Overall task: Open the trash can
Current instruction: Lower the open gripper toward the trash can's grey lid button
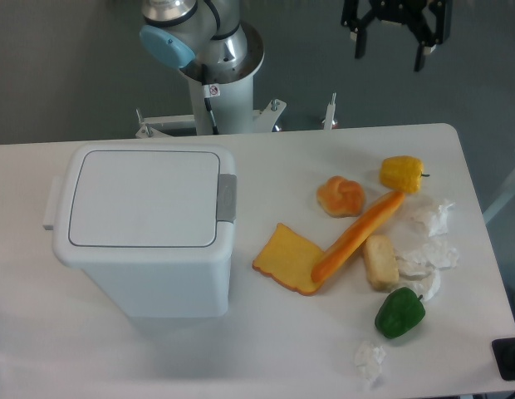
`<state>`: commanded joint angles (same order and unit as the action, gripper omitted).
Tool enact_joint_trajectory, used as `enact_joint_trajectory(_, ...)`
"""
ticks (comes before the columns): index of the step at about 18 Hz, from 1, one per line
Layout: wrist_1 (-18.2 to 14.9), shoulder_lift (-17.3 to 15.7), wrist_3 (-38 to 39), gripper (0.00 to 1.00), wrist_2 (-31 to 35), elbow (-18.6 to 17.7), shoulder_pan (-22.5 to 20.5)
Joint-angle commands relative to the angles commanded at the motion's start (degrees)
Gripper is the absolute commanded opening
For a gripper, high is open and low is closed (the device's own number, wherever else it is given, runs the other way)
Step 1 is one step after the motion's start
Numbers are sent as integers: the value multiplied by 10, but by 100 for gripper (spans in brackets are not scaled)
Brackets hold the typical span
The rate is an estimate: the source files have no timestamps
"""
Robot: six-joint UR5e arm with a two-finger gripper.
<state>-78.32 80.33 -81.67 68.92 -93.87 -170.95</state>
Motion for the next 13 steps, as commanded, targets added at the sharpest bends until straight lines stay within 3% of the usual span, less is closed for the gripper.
enact_joint_trajectory(5,25,5,126,100,-77,0,0)
enact_joint_trajectory(8,48,8,178,100,-96,0,0)
enact_joint_trajectory(13,53,11,230,100,-107,0,8)
